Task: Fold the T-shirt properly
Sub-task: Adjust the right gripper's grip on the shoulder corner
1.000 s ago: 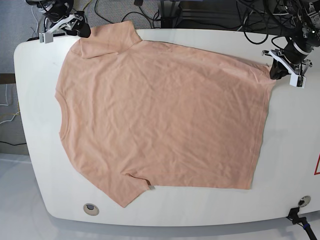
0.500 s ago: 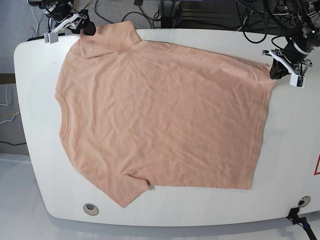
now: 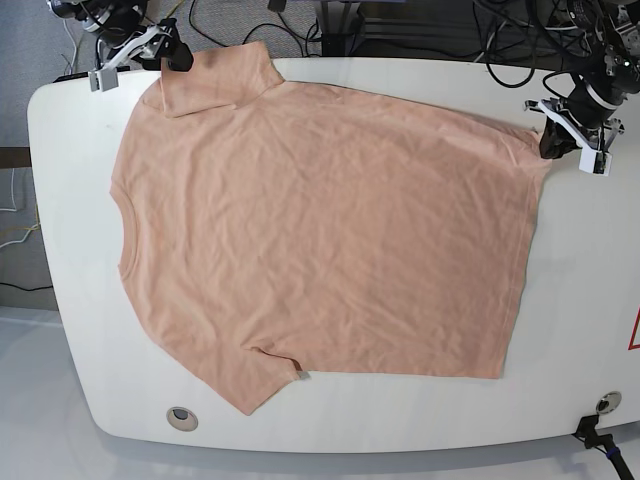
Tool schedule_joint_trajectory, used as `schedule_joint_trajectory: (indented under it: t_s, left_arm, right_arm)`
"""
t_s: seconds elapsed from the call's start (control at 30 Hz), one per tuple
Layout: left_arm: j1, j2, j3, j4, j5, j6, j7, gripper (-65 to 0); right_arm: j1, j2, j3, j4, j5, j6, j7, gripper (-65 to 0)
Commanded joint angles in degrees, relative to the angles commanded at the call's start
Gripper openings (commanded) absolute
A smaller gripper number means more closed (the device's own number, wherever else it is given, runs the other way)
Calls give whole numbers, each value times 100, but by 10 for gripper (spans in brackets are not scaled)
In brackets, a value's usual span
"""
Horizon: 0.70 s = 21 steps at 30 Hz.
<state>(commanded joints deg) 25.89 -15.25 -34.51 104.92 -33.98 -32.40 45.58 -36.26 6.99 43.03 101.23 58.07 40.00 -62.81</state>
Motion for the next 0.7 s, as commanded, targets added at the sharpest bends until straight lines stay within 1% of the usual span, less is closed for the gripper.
schedule_joint_trajectory:
  t_s: [0.3, 0.43, 0.53, 0.7]
  left_arm:
    - [0, 0, 0, -9, 0, 0, 0, -638]
    - [0, 0, 0, -9, 0, 0, 0, -638]
    - [0, 0, 0, -9, 0, 0, 0, -638]
    - [0, 0, -9, -9, 0, 0, 0, -638]
  right_arm:
    - [0, -9, -18, -9, 0, 0, -9, -278]
    - [-9, -9, -360, -18, -35, 0, 0, -278]
    - [-9, -149, -369, 9, -44, 0, 0, -278]
    - [-9, -167, -360, 18, -44, 0, 0, -287]
